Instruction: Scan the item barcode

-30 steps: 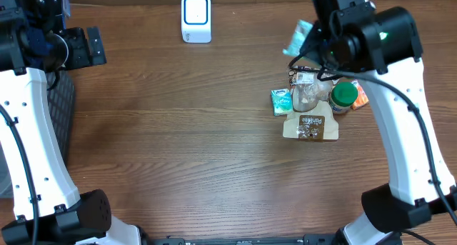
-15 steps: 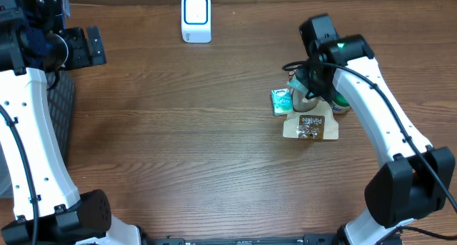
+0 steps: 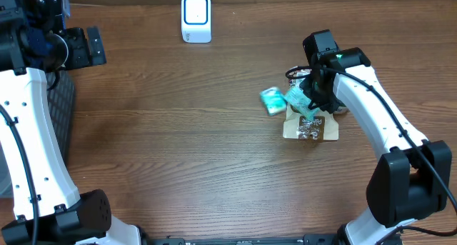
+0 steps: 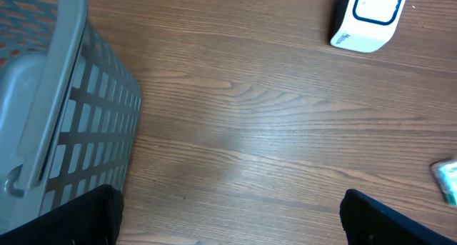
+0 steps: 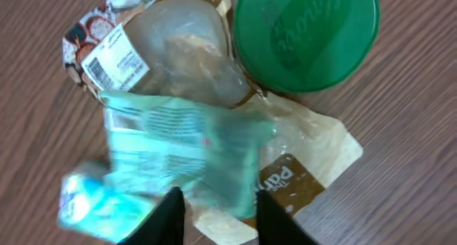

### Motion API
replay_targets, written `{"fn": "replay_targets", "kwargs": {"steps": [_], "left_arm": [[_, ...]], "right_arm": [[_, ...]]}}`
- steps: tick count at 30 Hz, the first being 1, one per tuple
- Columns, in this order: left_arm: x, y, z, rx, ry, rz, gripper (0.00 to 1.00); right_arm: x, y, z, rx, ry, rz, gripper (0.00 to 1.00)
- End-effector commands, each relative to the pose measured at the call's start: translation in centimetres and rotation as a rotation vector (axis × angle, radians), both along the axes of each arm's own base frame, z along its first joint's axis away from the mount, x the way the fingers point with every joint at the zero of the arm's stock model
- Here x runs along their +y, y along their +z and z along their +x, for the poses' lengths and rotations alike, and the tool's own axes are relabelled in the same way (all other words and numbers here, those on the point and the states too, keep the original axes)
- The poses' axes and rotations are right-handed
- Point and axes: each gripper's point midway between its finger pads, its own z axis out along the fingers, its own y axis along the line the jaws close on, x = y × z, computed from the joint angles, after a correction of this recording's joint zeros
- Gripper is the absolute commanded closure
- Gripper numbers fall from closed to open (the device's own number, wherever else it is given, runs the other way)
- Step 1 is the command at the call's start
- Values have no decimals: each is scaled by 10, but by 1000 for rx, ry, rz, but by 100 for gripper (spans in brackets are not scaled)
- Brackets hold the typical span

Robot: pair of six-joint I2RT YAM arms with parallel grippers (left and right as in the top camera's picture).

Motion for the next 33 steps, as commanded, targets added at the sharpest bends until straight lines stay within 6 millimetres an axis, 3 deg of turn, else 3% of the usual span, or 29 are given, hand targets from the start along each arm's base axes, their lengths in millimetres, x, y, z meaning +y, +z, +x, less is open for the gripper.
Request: {"fn": "replay_targets", "kwargs": {"steps": [1,7,11,17,20,22,23,24,27,33], "left_arm": [[-2,8,1,-25,-21,18,0],[-2,8,1,-25,-21,18,0],[-2,8,1,-25,-21,18,0],[-2,8,1,-25,-21,18,0],[-2,8,1,-25,-21,18,0],[-2,8,1,-25,-21,18,1],[-2,8,1,-25,-21,18,1],[-2,8,1,-25,-21,18,0],[-2,8,1,-25,-21,18,0],[-2,8,1,-25,-21,18,1]], "right_arm": [[-3,5,0,-3,65,-34,60],[-2,31,1,-27,155,-43,58],[4,78,-3,-130,256,-32,56],[35,136,-32,-256,595,42,46],[35,161,-56,-309,631,49,44],[30,174,-74,-336,630,48,38],[27,180,-82,-346,630,48,24],[25,186,-91,-358,630,47,0],[19,200,-111,-398,630,46,0],[14,215,-128,-457,629,42,0]]}}
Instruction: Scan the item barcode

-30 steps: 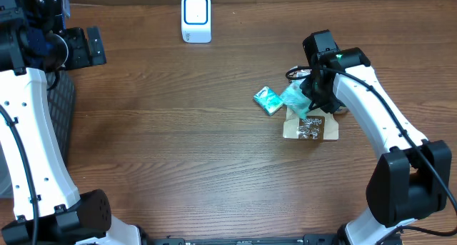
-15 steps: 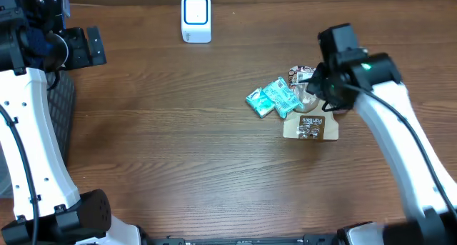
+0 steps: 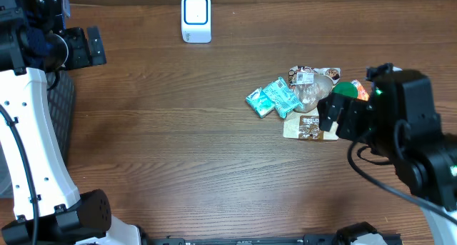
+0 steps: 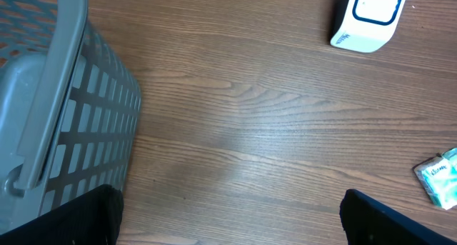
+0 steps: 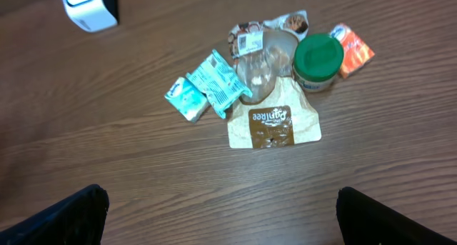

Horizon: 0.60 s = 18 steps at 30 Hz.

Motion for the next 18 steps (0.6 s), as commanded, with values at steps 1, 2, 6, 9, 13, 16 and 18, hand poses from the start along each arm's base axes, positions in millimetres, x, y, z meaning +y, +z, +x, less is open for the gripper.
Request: {"fn": "replay_targets", "kwargs": {"steps": [1,2,6,9,13,16,18], "left_arm": [[-2,8,1,-25,-21,18,1],[-2,8,1,-25,-21,18,0],[-2,8,1,-25,-21,18,0],[-2,8,1,-25,-21,18,0],[-2,8,1,-24,-21,19,0],[-2,8,1,-25,-21,18,1],[-2,8,1,-25,-21,18,0]], "right_arm": [[-1,11,-5,-36,23,-4,0],[-3,11,-6,-36,16,-14,0],[-6,8,-8,-19,7,-30,0],[-9,10,-5,-36,-6,-43,0],[-15,16,2,-83,-34,-71,0],[-19,24,8,-166,-38,-72,0],[-24,26,12,-229,-45,-70,0]]}}
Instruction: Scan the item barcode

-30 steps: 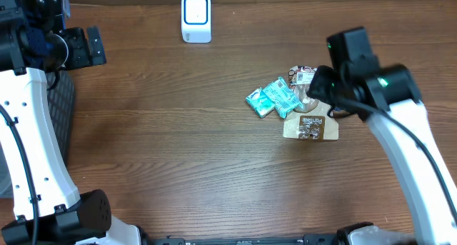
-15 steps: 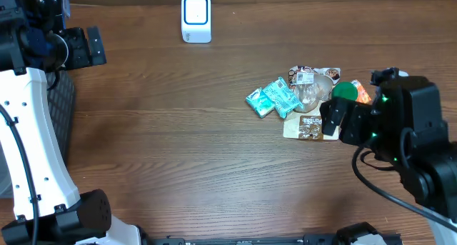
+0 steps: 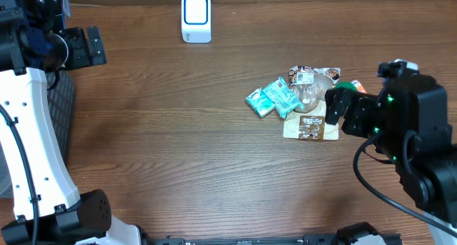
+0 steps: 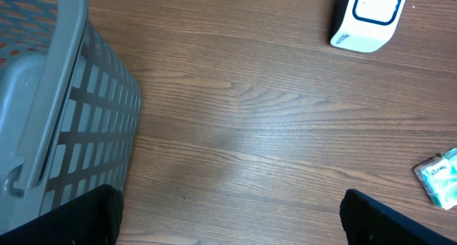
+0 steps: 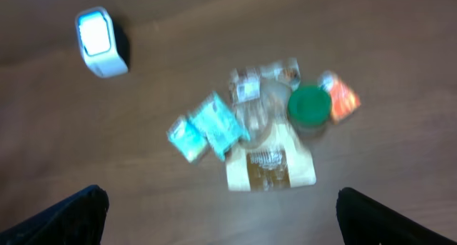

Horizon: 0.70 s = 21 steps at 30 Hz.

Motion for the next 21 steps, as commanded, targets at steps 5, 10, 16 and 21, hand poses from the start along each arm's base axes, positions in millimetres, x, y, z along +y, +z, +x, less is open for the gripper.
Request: {"fn": "replay_targets", "kwargs": {"steps": [5,10,16,21], "left_arm": [[-2,8,1,-25,-21,18,1],[-2,8,1,-25,-21,18,1],[-2,8,1,-25,-21,18,0],[-2,8,1,-25,-21,18,0]], "right_arm": [[-15,-4,1,-217,40,-40,0],[-17,-19,2,-399,47,-37,0],[-21,-47,-1,-595,27,-13,0],[-22,-73,-7,-716,24,5,0]]}}
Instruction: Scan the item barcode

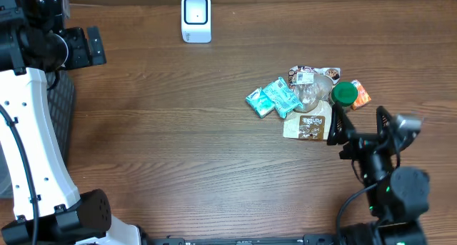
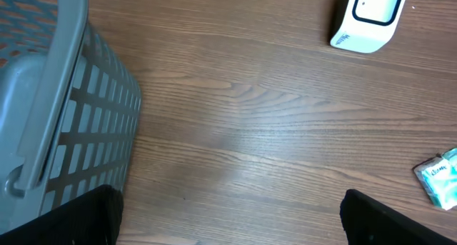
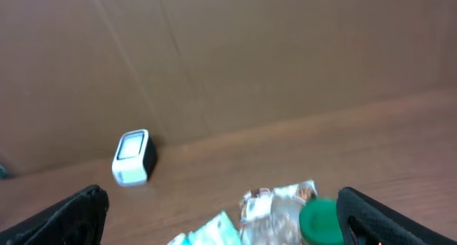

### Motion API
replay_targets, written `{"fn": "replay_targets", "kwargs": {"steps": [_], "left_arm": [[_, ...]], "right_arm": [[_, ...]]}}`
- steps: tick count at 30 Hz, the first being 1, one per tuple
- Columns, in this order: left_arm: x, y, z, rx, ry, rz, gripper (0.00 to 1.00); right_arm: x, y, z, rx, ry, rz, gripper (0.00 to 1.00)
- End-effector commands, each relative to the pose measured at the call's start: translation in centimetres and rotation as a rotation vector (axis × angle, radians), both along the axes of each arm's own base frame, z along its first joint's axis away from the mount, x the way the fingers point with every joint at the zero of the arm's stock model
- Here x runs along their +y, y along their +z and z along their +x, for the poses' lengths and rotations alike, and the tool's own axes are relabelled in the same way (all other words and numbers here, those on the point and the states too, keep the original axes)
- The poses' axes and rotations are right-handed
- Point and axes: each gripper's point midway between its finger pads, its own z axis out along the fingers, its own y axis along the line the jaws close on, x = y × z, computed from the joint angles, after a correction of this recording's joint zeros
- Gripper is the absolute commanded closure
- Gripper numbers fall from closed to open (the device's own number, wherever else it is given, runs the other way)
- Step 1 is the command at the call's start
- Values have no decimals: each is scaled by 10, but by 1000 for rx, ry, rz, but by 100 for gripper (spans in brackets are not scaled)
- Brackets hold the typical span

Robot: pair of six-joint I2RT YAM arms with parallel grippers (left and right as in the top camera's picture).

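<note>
A white barcode scanner (image 1: 196,18) stands at the table's far edge; the right wrist view shows the scanner (image 3: 134,156) too. The items lie heaped at the right: two teal packets (image 1: 271,98), a clear bag with a barcode label (image 1: 308,86), a green-lidded jar (image 1: 344,93), an orange packet (image 1: 361,94) and a brown pouch (image 1: 310,126). My right gripper (image 1: 357,128) hangs open and empty just in front of the heap. At the far left my left gripper (image 1: 86,48) is open and empty.
A grey slatted basket (image 2: 50,95) stands at the table's left edge under the left arm. A brown cardboard wall (image 3: 250,52) backs the table. Bare wood stretches between the scanner and the heap.
My right gripper was high over the heap looking straight down. Now it is lower, nearer the table's front, with its camera facing the back wall. The left arm and the items are unmoved.
First my right gripper was down in the heap with its fingers around a teal packet. By 1.3 s ago it was open and empty above the table, the teal packets lying slightly further left. It stayed above the heap, and now sits lower in front of it.
</note>
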Motion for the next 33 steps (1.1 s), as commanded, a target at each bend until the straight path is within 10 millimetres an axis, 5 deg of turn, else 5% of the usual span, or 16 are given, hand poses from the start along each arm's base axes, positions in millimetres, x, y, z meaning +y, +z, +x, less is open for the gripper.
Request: {"fn": "replay_targets", "kwargs": {"steps": [1,15,26,33], "left_arm": [[-2,8,1,-25,-21,18,1],[-2,8,1,-25,-21,18,1],[-2,8,1,-25,-21,18,0],[-2,8,1,-25,-21,18,0]], "right_arm": [[0,-26,-6,-60,11,-10,0],[-1,-77,-16,-160,9,5,0],[1,-109,-13,-52,16,-8,0],[3,-109,-14,-52,33,-7,0]]}}
